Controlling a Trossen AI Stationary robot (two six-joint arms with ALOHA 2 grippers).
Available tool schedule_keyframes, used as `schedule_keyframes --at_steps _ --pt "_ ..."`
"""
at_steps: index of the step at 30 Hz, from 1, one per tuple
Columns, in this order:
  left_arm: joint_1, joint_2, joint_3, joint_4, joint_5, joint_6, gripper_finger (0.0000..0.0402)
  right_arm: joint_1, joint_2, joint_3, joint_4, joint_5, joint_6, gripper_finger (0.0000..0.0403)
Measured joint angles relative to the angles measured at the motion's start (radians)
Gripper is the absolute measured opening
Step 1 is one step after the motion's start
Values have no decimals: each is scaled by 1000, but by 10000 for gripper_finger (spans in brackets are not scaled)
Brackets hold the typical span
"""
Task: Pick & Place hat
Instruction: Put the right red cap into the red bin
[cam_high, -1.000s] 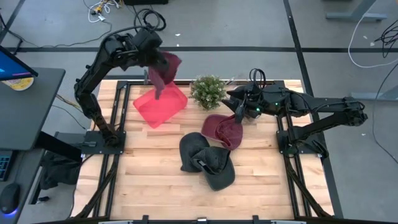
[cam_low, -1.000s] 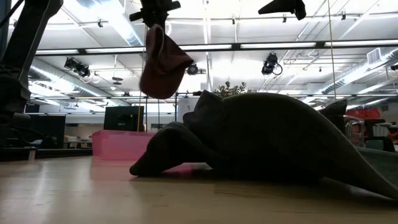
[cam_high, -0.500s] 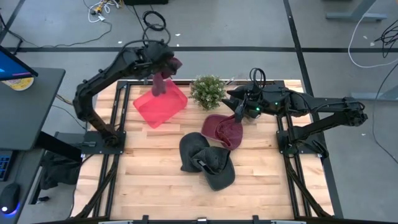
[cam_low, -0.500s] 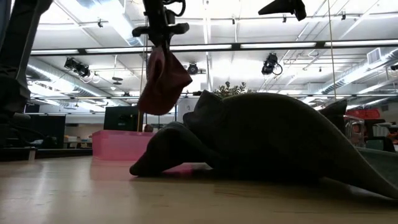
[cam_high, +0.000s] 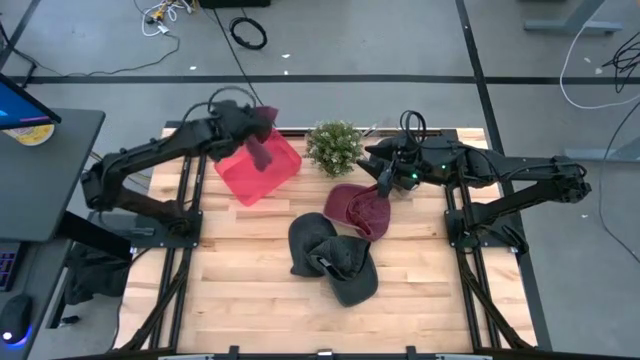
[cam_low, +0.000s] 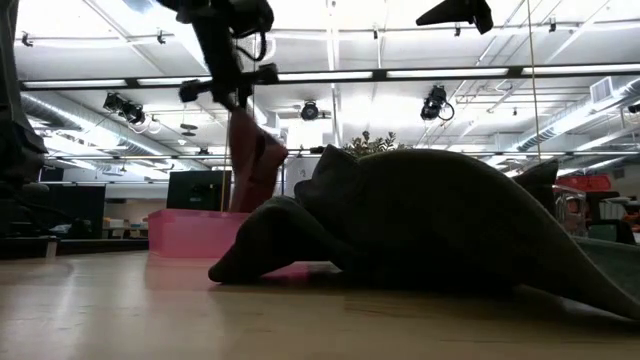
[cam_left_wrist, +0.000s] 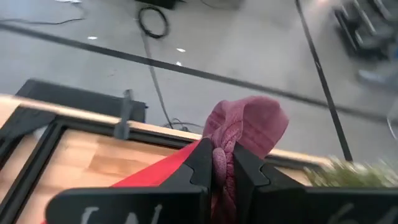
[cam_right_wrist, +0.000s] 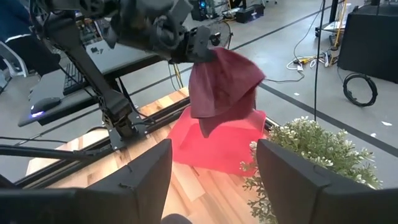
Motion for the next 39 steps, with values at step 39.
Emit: schedule_keyframes --at_steps 39 --pt "-123 68 -326 227 -269 -580 27 -6 3 0 -18 0 8 236"
